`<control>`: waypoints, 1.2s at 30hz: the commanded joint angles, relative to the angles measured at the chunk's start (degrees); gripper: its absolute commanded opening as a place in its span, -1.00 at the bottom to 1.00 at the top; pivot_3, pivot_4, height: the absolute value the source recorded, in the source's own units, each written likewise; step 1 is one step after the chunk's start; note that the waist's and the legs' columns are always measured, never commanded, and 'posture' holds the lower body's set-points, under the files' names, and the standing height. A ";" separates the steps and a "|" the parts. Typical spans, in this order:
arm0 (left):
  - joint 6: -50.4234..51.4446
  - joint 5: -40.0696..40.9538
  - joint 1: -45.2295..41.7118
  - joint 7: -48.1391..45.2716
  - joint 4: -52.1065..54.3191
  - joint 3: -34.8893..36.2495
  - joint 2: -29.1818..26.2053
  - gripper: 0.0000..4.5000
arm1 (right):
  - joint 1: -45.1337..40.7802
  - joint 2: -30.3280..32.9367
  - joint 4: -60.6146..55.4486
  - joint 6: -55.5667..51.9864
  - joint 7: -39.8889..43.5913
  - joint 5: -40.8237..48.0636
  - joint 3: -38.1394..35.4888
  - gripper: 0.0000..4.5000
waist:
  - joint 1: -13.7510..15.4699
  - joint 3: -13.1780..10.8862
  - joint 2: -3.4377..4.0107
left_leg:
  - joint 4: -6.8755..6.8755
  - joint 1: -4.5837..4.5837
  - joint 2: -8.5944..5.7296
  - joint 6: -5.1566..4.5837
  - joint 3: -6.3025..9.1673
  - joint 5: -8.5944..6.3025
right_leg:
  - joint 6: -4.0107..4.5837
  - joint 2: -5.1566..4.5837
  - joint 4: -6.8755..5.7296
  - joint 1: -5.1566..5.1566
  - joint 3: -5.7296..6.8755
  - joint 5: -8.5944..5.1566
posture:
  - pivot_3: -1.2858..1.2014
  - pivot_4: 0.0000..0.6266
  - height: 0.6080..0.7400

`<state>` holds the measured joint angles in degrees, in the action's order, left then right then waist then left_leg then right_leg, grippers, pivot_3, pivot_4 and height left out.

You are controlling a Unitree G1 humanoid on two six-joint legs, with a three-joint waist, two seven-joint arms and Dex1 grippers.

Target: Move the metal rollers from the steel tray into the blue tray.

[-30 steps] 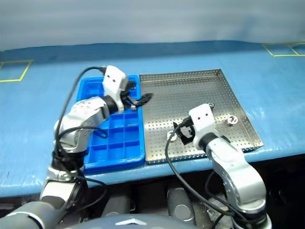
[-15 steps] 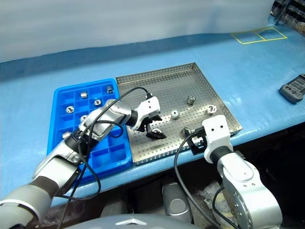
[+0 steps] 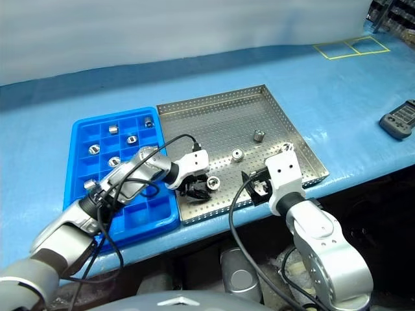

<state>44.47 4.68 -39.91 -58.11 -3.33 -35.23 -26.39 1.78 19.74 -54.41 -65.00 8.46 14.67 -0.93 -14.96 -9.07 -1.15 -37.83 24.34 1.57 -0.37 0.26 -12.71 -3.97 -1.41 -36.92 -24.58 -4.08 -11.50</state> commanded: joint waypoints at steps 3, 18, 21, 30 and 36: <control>1.31 -0.03 2.62 3.38 2.72 2.81 1.19 -0.24 | -0.84 0.05 -0.47 1.50 0.21 0.02 -0.18 1.00 | 0.21 0.00 0.01 | 0.00 -0.02 0.02 0.00 0.00 0.00 | 0.00 0.03 -0.02 0.00 0.00 0.00 | -0.18 -0.52 1.00; 3.06 5.77 8.39 3.63 18.26 10.25 -4.31 0.01 | -3.55 1.31 1.29 1.25 1.69 0.39 0.43 1.00 | 1.45 0.00 0.04 | 0.01 -0.04 0.01 0.00 -0.02 0.00 | -0.04 0.01 -0.02 0.01 -0.01 0.02 | -0.13 -0.52 1.00; 3.64 6.18 8.52 3.91 18.93 10.07 -4.34 0.47 | -4.15 1.40 1.71 1.34 2.08 0.45 0.72 1.00 | 2.16 0.00 0.03 | -0.02 -0.04 -0.01 0.00 -0.03 0.00 | 0.00 -0.01 0.00 0.03 -0.01 0.00 | -0.13 -0.52 1.00; 4.85 4.36 6.92 9.10 16.61 7.66 1.76 0.84 | -5.77 1.69 2.72 1.47 2.83 0.30 1.08 1.00 | 4.38 0.00 0.03 | -0.04 0.00 -0.03 0.00 -0.14 0.01 | -0.01 0.00 0.01 0.02 0.01 0.01 | -0.12 -0.52 1.00; 1.76 1.07 4.48 11.75 11.87 4.43 5.10 0.84 | -5.48 1.61 2.37 1.59 2.45 -0.02 0.55 1.00 | 4.82 0.00 0.03 | -0.06 -0.01 -0.03 0.00 -0.16 0.01 | -0.01 0.01 -0.01 0.03 0.01 0.01 | -0.14 -0.52 1.00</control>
<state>47.78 6.62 -33.96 -47.02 8.81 -30.36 -22.17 -3.51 21.09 -50.51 -64.38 11.11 14.84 0.52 -10.14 -9.07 -1.12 -37.90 24.33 1.53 -0.38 0.10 -12.70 -3.98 -1.40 -36.92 -24.55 -4.07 -11.49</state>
